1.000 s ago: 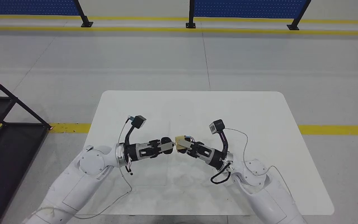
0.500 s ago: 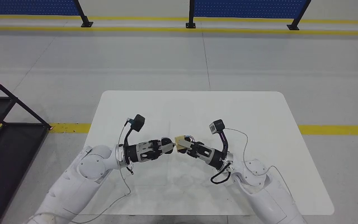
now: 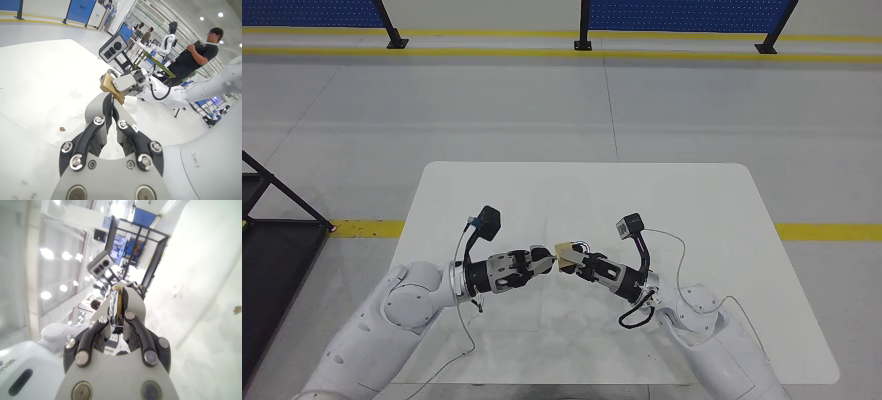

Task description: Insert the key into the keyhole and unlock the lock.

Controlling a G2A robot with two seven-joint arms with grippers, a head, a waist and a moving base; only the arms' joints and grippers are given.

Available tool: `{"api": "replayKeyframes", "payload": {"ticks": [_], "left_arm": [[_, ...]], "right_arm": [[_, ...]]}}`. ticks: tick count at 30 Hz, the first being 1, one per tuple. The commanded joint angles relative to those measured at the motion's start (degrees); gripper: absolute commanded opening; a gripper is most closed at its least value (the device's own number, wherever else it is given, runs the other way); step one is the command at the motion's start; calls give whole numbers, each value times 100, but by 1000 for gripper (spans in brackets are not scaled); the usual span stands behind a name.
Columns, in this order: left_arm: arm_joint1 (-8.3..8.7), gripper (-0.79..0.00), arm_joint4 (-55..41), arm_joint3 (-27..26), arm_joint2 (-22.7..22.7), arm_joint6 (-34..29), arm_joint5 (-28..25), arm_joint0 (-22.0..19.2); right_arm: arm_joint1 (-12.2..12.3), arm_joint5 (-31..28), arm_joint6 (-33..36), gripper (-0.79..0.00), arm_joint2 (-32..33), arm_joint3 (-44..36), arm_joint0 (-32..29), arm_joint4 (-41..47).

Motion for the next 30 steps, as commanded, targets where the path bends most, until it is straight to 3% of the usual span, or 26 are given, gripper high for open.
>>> {"api": "replayKeyframes", "payload": {"ticks": [1,30], "left_arm": [[-4,-785,117,-12,-26,84,-38,17],[-77,-785,2395,-491,-267,1251,-19,371]], "right_arm": [[0,0,0,-785,0,0,0,0],[0,0,0,-785,0,0,0,0]]}}
